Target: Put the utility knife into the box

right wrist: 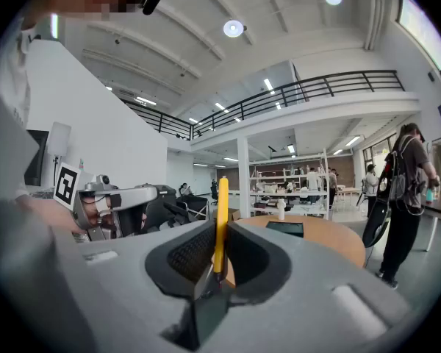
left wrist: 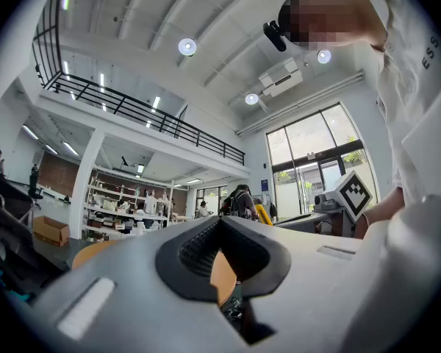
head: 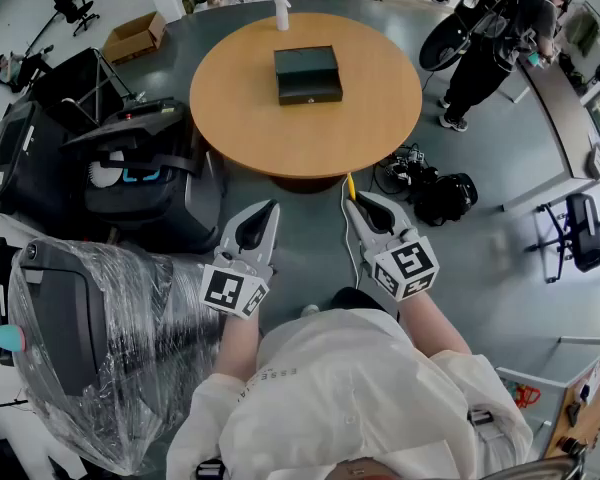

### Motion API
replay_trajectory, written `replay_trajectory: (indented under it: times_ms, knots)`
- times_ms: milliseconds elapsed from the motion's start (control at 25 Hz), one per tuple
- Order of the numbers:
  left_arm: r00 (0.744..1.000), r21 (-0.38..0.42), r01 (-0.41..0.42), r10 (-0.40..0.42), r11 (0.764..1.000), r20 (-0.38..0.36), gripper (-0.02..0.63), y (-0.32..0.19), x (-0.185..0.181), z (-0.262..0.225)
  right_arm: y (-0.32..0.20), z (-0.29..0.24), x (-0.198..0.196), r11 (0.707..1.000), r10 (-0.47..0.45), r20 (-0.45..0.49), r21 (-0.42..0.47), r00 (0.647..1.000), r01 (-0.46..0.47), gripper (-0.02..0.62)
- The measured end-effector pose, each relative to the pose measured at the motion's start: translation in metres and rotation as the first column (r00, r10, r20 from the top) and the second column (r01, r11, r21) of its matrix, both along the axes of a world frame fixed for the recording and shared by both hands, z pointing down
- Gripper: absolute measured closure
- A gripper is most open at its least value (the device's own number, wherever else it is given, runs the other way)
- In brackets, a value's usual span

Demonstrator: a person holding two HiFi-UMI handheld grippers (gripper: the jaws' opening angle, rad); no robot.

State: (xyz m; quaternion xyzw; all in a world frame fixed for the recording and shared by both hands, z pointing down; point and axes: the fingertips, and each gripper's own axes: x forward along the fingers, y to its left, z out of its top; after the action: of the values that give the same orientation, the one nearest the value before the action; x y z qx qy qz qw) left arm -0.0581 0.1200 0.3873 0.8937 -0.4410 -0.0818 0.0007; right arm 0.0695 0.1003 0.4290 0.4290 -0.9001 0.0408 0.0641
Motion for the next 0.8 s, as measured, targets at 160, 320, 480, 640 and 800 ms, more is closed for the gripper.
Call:
replay_trajectory:
  times_ms: [160,320,480,640,800]
  knots:
    - [1.000,0.001,0.003,-0.003,1.000,0.005,0.592,-0.008,-0.009,0.004,-0.005,0.003,-0.011,1.000,-0.023,0.035,-0.011,0.999,0.023,0.555]
    - [1.000,-0.008,0.011,-0.011,1.000,-0.008,0.592,-0.023,-0.014,0.015,-0.022,0.014,-0.014,0.999,-0.027,0.030,-0.020,0.999,0.027,0.555]
    - [1.000,-0.022,0.024,-0.024,0.999,-0.011,0.592,-0.053,-0.016,0.026,-0.054,0.024,-0.014,0.999,-0.032,0.045,-0.031,0.998,0.033,0.555]
    - [0.999,-0.037,0.039,-0.039,0.999,-0.005,0.592,-0.096,-0.014,0.033,-0.098,0.028,-0.013,0.998,-0.048,0.049,-0.036,0.998,0.050,0.555]
    - [0.998,-0.047,0.058,-0.058,0.997,-0.011,0.592,-0.149,-0.008,0.032,-0.151,0.026,-0.005,0.997,-0.062,0.044,-0.037,0.997,0.064,0.555]
